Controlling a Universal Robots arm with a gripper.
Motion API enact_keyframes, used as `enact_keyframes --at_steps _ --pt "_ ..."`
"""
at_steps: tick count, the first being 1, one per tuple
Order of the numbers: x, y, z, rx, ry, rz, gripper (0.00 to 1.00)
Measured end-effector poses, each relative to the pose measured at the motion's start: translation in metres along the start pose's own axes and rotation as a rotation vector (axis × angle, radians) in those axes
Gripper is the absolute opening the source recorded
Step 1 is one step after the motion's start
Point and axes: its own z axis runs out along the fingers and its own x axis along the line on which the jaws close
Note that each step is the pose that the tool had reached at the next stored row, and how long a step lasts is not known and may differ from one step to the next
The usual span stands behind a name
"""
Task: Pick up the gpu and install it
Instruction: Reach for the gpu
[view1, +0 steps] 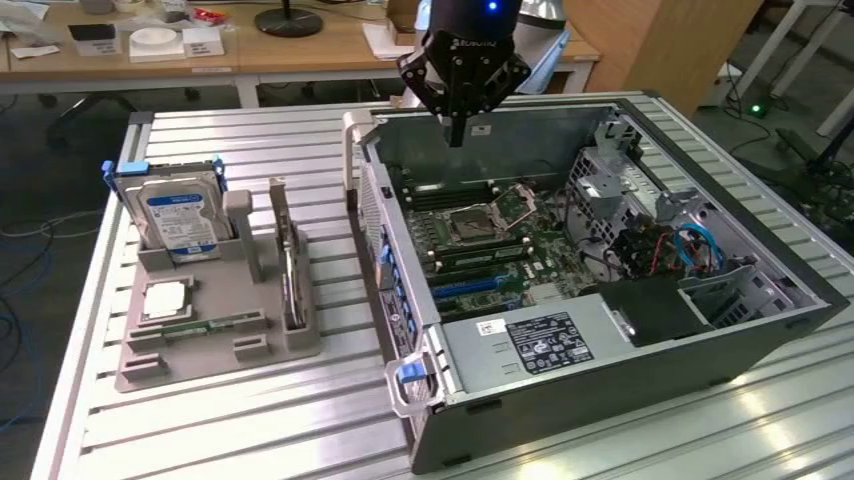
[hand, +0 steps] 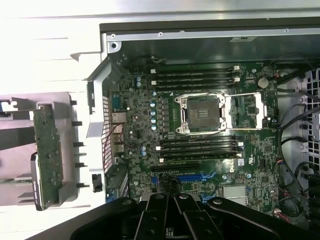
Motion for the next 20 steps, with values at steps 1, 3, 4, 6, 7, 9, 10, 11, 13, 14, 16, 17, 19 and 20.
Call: enact_keyframes --at_steps 1,3,4,6,7,9,10,11,13,14,16,17,19,20 --pt "0.001 -0.0001 0.0000 0.0000 0.0000 0.000 0.11" --pt "0.003 -0.0003 -0.0001 0.0000 0.0000 0.000 0.11" --pt "0.004 -0.0004 -0.0001 0.0000 0.0000 0.000 0.11" --pt "0.008 -0.0007 -0.0001 0.0000 0.0000 0.000 0.11" --pt "0.009 -0.0008 -0.0001 0.0000 0.0000 0.000 0.11" --pt "0.014 -0.0013 -0.0002 0.0001 0.0000 0.000 0.11" --pt "0.016 -0.0015 -0.0003 0.0001 0.0001 0.000 0.11" --pt "0.018 -0.0018 -0.0003 0.0001 0.0001 0.000 0.11" --pt "0.023 -0.0023 -0.0004 0.0000 0.0000 0.000 0.11" --pt "0.026 -0.0026 -0.0004 0.0000 0.0000 0.000 0.11" --pt "0.031 -0.0032 -0.0005 0.0000 0.0000 0.000 0.11" --pt "0.033 -0.0035 -0.0005 0.0000 0.0000 0.000 0.11" --pt "0.038 -0.0040 -0.0006 0.0000 0.0000 0.000 0.11" --pt "0.040 -0.0043 -0.0007 0.0000 0.0001 0.000 0.11"
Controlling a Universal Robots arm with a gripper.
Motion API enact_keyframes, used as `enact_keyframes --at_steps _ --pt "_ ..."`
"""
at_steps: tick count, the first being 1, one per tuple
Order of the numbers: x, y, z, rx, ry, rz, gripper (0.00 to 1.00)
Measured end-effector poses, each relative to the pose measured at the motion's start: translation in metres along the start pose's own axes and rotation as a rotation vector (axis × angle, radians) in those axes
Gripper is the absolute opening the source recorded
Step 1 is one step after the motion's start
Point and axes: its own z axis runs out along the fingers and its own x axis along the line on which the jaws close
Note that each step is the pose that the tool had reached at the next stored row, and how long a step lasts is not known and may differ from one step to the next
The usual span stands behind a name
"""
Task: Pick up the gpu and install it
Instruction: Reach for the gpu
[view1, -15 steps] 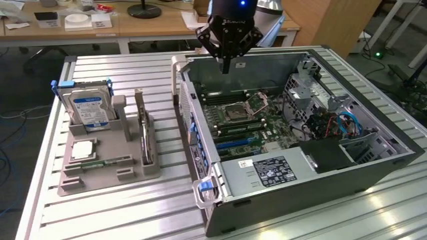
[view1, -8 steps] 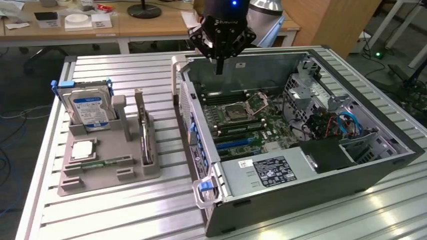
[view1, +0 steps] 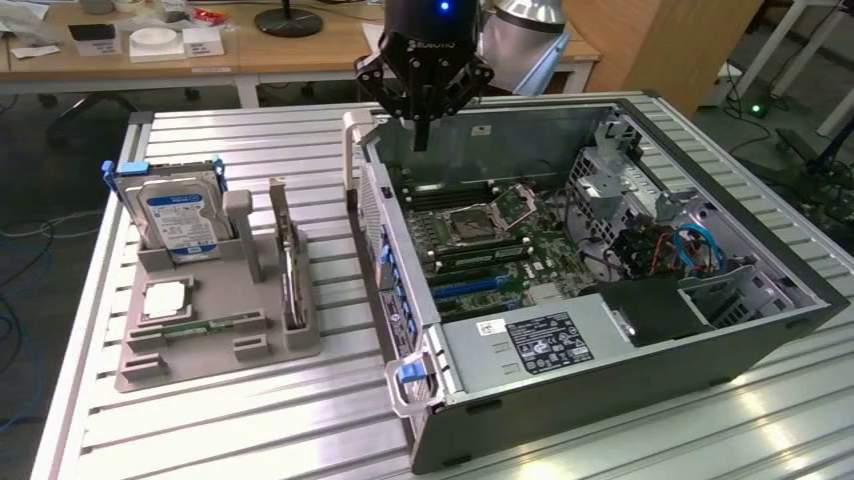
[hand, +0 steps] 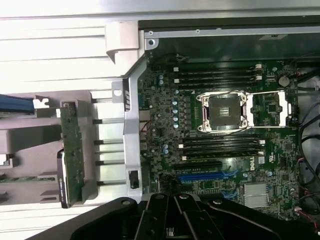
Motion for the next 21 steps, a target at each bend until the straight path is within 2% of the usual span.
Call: enact_keyframes --at_steps 21 --pt "0.047 -0.0059 -0.0007 0.0000 0.0003 0.000 0.11"
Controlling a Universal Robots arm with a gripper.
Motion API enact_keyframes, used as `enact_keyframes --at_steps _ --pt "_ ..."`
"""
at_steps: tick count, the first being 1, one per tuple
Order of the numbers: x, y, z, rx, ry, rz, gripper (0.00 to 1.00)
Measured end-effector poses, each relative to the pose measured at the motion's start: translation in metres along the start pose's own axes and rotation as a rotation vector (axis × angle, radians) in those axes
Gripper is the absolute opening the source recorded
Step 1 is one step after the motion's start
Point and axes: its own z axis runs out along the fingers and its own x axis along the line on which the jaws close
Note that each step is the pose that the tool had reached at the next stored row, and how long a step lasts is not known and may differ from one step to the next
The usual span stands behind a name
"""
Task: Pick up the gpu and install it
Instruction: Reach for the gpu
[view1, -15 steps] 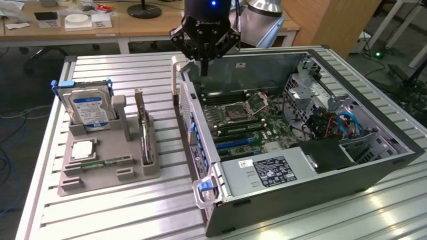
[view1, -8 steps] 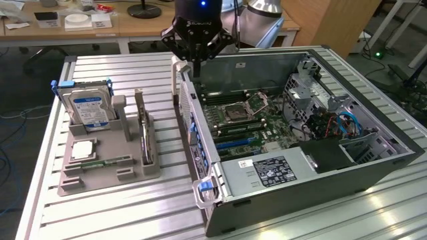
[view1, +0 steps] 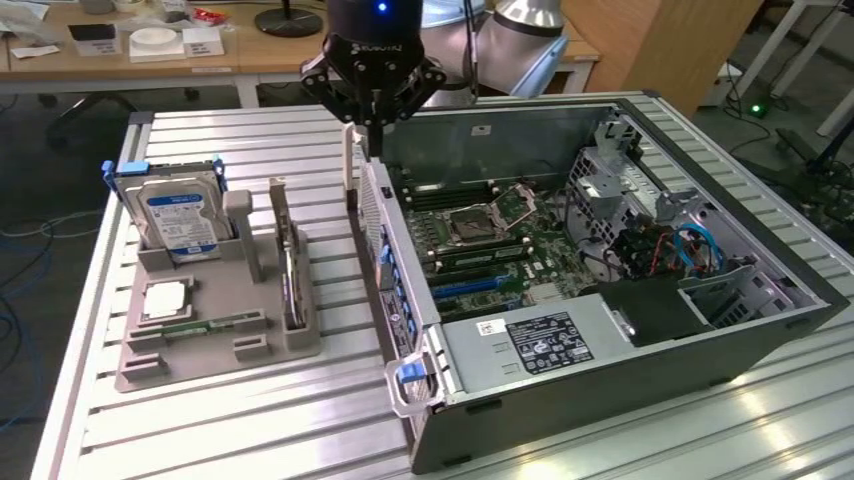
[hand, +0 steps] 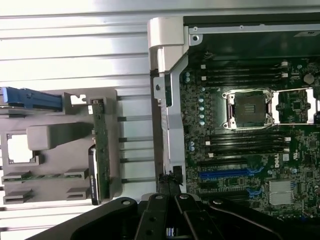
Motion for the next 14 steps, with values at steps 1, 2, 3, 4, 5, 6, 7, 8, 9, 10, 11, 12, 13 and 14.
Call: enact_keyframes --at_steps 1,2,3,4,5,6,7,8,9,10,11,12,13,14 --pt "0.002 -0.0003 -0.0001 0.0001 0.0001 0.000 0.11" --pt "0.004 -0.0006 -0.0001 0.0001 0.0001 0.000 0.11" --pt "0.006 -0.0008 -0.0001 0.0000 0.0001 0.000 0.11" --pt "0.008 -0.0011 -0.0001 0.0000 0.0001 0.000 0.11" --pt "0.010 -0.0013 -0.0002 0.0001 0.0001 0.000 0.11" --pt "0.012 -0.0016 -0.0002 0.0000 0.0002 0.000 0.11" --pt "0.015 -0.0019 -0.0002 0.0000 0.0002 0.000 0.11" --pt "0.017 -0.0021 -0.0003 0.0001 0.0002 0.000 0.11" --pt "0.019 -0.0024 -0.0003 0.0001 0.0002 0.000 0.11" --pt "0.021 -0.0026 -0.0003 0.0001 0.0003 0.000 0.11" --pt "0.023 -0.0029 -0.0003 0.0000 0.0003 0.000 0.11" --pt "0.025 -0.0031 -0.0003 0.0000 0.0003 0.000 0.11" --pt "0.028 -0.0034 -0.0004 0.0001 0.0003 0.000 0.11" --pt "0.030 -0.0037 -0.0004 0.0001 0.0003 0.000 0.11"
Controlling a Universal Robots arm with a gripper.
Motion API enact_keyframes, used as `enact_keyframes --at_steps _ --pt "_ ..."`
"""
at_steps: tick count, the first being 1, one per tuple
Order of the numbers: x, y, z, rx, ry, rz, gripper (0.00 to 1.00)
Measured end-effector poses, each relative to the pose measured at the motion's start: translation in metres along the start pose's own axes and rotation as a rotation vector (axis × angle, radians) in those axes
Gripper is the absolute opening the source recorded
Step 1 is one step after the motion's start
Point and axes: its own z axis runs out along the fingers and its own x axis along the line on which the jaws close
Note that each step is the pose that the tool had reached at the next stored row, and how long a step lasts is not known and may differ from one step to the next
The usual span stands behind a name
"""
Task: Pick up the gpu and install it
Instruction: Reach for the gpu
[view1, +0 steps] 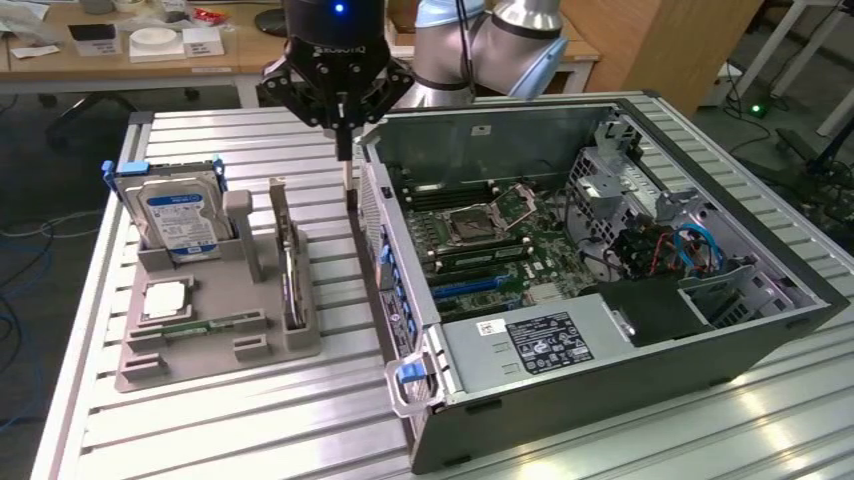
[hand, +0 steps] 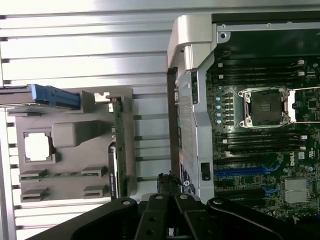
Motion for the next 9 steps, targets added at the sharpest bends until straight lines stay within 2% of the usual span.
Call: enact_keyframes --at_steps 9 --pt "0.020 -0.0024 -0.0002 0.0000 0.0001 0.000 0.11"
